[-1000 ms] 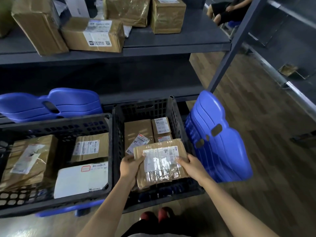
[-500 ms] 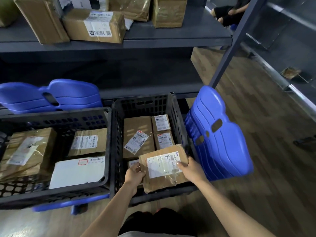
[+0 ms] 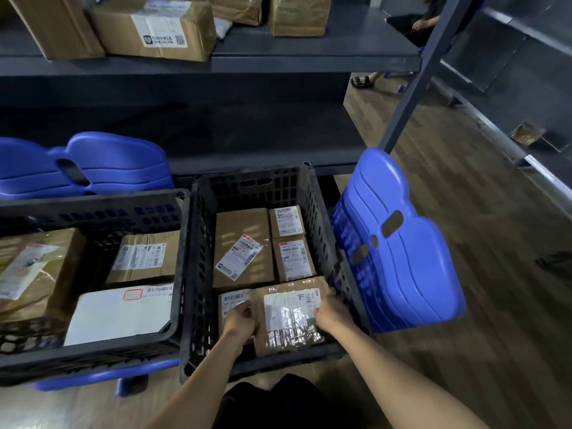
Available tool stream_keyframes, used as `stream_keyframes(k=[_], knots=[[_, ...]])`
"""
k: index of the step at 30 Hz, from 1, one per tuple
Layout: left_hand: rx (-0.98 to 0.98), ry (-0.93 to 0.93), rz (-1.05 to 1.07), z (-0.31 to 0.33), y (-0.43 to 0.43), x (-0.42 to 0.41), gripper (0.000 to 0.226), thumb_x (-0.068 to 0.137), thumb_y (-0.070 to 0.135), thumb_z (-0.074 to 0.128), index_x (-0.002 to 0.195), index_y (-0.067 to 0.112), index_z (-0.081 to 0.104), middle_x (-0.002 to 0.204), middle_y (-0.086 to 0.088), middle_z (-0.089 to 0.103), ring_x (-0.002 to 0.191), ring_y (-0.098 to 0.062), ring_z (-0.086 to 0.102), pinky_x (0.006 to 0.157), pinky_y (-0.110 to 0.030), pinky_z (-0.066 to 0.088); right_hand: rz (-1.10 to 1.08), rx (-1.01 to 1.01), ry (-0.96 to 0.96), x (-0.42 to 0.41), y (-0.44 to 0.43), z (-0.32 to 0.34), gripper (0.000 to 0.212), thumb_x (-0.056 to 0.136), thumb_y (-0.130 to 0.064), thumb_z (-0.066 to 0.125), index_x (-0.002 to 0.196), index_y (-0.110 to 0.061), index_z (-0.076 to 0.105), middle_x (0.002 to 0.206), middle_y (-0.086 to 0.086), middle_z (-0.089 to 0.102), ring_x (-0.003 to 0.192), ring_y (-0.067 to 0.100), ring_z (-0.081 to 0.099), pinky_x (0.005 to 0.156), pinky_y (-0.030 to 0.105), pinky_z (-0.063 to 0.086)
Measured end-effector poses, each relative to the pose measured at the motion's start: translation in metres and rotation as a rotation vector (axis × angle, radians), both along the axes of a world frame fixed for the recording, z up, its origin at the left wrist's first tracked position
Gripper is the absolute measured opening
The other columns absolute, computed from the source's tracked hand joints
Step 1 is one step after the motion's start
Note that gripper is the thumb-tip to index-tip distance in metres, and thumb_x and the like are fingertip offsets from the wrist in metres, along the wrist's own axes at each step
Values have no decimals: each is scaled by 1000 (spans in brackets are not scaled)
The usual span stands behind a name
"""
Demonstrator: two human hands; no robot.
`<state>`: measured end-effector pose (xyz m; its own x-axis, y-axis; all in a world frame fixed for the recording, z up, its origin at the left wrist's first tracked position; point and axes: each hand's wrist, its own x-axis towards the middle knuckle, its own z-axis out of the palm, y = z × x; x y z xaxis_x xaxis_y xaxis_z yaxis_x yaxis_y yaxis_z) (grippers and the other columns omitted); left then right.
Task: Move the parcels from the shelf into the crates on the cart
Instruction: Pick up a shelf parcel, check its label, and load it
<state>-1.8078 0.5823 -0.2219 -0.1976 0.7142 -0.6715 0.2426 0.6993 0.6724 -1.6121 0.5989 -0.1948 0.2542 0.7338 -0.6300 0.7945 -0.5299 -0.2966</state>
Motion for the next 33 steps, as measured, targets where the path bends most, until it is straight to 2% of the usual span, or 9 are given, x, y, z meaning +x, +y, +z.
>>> stream_keyframes(k=[2,5,10,16,23,26,29,31,33], knots=[[1,81,-72,-2,3,2,36,90,-4,48,118,11,65,92,1,70,71,-9,60,51,-12,45,4,-20,-34,-4,3,-6,60,98,-7,38,151,-8,10,146,17,37,126,31,48,100,40,47],[-32,130,-179,-10,8,5,34,89,4,52,121,12,63,111,-6,69,82,-13,57,59,-14,42,5,-55,-65,-8,8,-14,65,95,-2,38,151,-6,6,148,18,34,130,33,43,104,41,43],[-68,119,-245,-23,13,7,31,93,16,52,124,14,61,113,-4,68,83,-11,56,71,-19,44,-17,-114,-101,-7,16,-28,69,96,-3,44,151,0,3,148,19,37,129,31,47,101,36,43],[-65,191,-342,-34,23,9,31,93,18,53,121,11,59,120,-9,65,109,-23,60,88,-26,48,97,-41,-195,-4,23,-39,45,102,-9,21,146,-2,29,142,16,48,126,29,51,98,35,44],[-143,238,-496,-39,25,6,65,82,4,63,141,6,35,132,-11,55,110,-21,57,86,-28,50,317,-1,-348,-8,29,-39,32,102,-9,37,129,-4,54,126,12,60,112,23,60,83,25,51],[-110,306,-620,-35,19,10,75,83,11,64,146,4,25,142,-13,47,126,-24,49,100,-29,45,492,66,-447,-10,27,-34,29,99,-6,44,125,-2,56,125,13,61,110,24,61,84,28,53],[-69,484,-868,-28,11,18,93,91,36,57,153,3,-4,161,-16,1,149,-33,7,120,-39,17,608,88,-416,-13,24,-39,36,100,-7,38,133,5,47,136,20,52,122,30,53,95,34,47],[-25,659,-1096,-23,9,23,95,95,46,48,151,5,-17,159,-16,-21,147,-35,-17,120,-45,3,738,45,-372,-12,19,-46,53,99,-10,34,149,1,21,156,22,22,142,35,26,113,40,28],[9,726,-1227,-21,7,29,90,97,43,44,150,4,-18,158,-16,-24,145,-33,-21,120,-45,-3,921,-71,-412,-9,15,-51,67,98,-10,32,152,-8,-7,160,12,-12,148,31,-7,119,45,3]])
